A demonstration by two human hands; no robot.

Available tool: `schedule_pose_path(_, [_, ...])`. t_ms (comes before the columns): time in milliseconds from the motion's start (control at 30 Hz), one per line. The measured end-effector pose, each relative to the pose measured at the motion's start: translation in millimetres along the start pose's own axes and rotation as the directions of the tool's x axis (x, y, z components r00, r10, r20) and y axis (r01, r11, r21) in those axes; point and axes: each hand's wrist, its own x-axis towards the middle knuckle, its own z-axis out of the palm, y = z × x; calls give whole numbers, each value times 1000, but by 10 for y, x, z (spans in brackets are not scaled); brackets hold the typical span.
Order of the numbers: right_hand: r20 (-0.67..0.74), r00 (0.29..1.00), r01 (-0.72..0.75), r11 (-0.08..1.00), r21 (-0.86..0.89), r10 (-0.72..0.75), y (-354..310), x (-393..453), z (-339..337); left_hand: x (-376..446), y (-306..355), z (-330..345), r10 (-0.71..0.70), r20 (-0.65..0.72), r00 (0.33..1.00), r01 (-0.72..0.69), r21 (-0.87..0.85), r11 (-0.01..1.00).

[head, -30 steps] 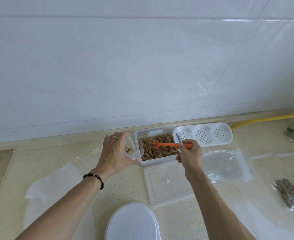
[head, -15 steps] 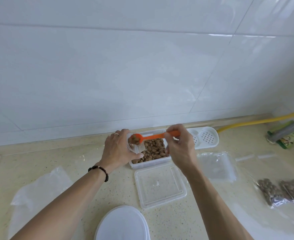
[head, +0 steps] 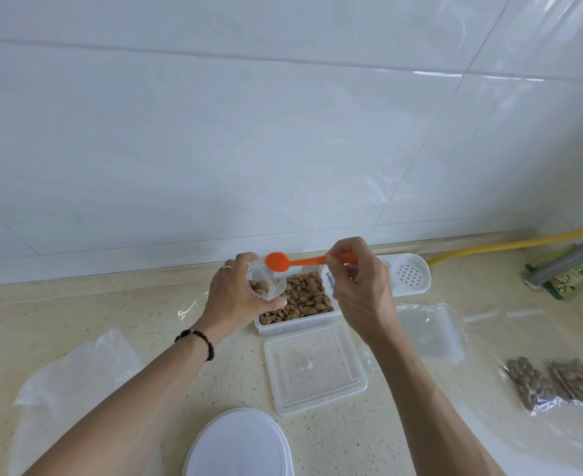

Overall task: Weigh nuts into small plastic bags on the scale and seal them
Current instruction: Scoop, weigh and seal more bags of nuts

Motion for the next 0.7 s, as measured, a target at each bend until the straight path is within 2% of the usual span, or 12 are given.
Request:
schedule_pose_path(67, [-116,992,-41,999,-15,39,117,31,-9,-2,-49,-10,3,-13,1000,-2,46,999])
schedule_pose_path(133, [-165,985,-74,988,-136,51,293,46,-20,-13,-115,-29,22,-27,999,-19,117,993])
schedule_pose_path(200, [-147,989,-49,961,-271,9,469,17,-9,-28,-176,-47,58,-29,998,-52,185,981])
schedule_pose_path(300, [-80,989,78,894,-440,-126,669,-70,62,-55,-277,-51,115,-12,993,-108,272,956])
schedule_pose_path(400, [-6,990,116,855,-505,-138,763,-141,119,-95,-355,-26,140,26,990,-141,321,936])
schedule_pose_path(467, [0,999,39,884,-466,-44,800,-157,125,-108,-368,-4,152,24,988,-152,317,936])
schedule_pose_path(533, [14,988,-139,925,-353,153,826,-155,136,-100,-360,7,155,24,988,-155,308,939])
schedule_pose_path(600, [33,944,-317,929,-192,329,826,-159,156,-90,-364,9,144,32,989,-147,313,938])
schedule_pose_path(700, [11,858,-514,858,-10,514,863,-182,196,-94,-396,17,122,42,992,-129,322,938])
